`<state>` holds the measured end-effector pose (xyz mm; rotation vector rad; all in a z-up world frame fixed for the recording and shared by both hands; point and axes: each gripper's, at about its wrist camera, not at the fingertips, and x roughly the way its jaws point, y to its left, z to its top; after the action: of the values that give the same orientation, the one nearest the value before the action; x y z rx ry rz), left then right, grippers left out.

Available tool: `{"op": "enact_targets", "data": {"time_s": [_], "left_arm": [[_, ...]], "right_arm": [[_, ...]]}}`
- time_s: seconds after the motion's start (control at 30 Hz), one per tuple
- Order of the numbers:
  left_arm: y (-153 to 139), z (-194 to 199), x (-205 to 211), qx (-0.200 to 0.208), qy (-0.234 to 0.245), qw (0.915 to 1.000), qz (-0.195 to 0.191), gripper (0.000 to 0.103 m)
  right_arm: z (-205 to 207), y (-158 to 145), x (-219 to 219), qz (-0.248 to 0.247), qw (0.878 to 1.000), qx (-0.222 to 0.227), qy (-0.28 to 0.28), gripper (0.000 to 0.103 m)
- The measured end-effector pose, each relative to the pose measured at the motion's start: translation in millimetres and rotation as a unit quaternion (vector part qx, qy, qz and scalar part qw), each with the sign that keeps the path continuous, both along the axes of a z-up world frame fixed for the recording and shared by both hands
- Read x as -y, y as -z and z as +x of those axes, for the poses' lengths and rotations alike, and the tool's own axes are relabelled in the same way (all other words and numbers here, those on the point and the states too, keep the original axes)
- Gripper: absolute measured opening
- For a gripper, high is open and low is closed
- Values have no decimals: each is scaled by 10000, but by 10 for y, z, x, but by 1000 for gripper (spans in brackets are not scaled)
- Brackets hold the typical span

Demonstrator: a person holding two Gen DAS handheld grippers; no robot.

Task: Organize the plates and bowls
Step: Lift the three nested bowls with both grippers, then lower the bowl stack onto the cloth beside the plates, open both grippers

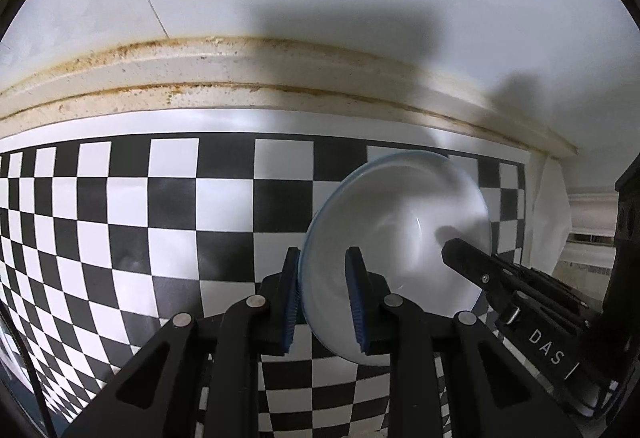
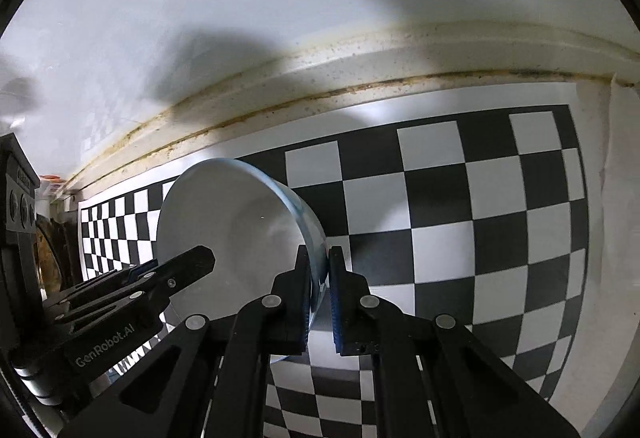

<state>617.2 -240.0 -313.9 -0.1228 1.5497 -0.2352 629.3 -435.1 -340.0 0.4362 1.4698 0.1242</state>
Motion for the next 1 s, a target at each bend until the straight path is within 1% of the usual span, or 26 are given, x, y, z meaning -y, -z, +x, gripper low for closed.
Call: {"op": "enact_targets", "data": {"time_s": [0.3, 0.57, 0.77, 0.9, 1.0], "left_arm": [[-480, -318, -32, 362, 178, 9990, -187, 20], [-921, -788, -55, 592, 362, 9968, -395, 20], [-1092, -1234, -29, 741, 552, 9947, -447, 20], [-1151, -1567, -63, 732, 707, 9935, -500, 20], [-1154, -1786, -84, 651, 791, 9932, -558, 20]], "right_arm": [[-365, -471, -105, -10, 9994, 350, 54, 9], [-942, -997, 12, 31, 9974, 685, 210, 9], [-1492, -1286, 14, -6, 9959, 844, 325, 9], [-1887, -1397, -4, -65, 9954, 878, 372, 9], [-2152, -1419, -17, -98, 9952, 877, 420, 10]]}}
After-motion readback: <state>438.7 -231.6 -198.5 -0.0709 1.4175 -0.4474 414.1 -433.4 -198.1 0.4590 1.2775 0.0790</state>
